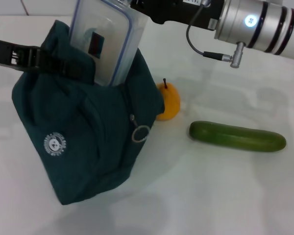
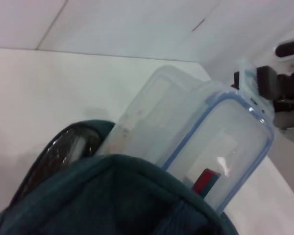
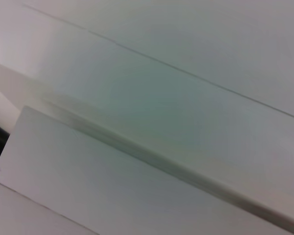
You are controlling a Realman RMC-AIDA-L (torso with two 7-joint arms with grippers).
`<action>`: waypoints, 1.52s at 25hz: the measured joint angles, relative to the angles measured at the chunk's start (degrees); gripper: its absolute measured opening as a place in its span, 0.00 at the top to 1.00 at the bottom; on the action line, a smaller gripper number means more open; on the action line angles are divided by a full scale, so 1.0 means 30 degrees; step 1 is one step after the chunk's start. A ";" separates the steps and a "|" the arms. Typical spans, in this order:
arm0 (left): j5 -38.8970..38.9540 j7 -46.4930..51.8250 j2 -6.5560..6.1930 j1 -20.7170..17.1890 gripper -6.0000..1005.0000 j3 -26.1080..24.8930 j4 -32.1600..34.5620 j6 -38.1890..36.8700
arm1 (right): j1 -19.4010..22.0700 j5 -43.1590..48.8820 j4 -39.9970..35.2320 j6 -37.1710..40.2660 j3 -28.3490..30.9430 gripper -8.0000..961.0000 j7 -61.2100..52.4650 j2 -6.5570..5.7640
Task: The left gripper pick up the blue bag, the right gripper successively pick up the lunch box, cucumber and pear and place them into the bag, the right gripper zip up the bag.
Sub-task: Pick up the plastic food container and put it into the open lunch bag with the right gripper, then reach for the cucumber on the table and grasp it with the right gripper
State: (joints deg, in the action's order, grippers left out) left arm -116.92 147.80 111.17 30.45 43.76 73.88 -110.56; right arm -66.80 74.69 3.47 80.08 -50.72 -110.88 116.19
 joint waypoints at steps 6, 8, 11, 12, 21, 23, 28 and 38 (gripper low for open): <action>0.0147 -0.0416 -0.0070 0.0112 0.95 0.0001 -0.0725 -0.0014 | -0.0293 -0.0024 -0.0023 -0.0085 0.0059 0.82 0.0133 -0.0001; 0.0122 -0.0465 -0.0083 0.0114 0.95 0.0001 -0.0761 -0.0013 | -0.0373 0.0000 0.0048 -0.0285 0.0033 0.82 0.0132 0.0000; 0.0072 -0.0506 -0.0085 0.0114 0.95 0.0002 -0.0828 -0.0006 | -0.0382 0.0141 0.0115 -0.0476 -0.0046 0.82 0.0113 0.0000; 0.0054 -0.0508 -0.0085 0.0116 0.95 0.0004 -0.0905 -0.0004 | -0.0383 0.0337 0.0121 -0.0497 -0.0022 0.82 0.0108 -0.0001; -0.0006 -0.0566 -0.0085 0.0233 0.95 0.0003 -0.1258 0.0036 | -0.0359 0.0738 0.0124 -0.0227 -0.0093 0.81 -0.0203 -0.0001; -0.0010 -0.0570 -0.0085 0.0224 0.95 0.0004 -0.1258 0.0050 | -0.0264 0.0737 0.0123 -0.0187 -0.0021 0.81 -0.0291 -0.0001; -0.0024 -0.0630 -0.0084 0.0090 0.95 0.0002 -0.1255 0.0058 | -0.0104 0.0691 0.0066 0.0101 0.0060 0.68 -0.0309 0.0000; -0.0413 -0.0863 -0.0078 -0.0302 0.95 -0.0039 -0.1246 0.0521 | 0.1788 0.0354 -0.2328 0.1016 0.0073 0.41 -0.0305 0.0002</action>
State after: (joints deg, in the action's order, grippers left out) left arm -118.16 145.21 110.93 29.55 43.65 70.14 -108.99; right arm -61.43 75.75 -3.51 83.13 -50.50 -111.79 116.20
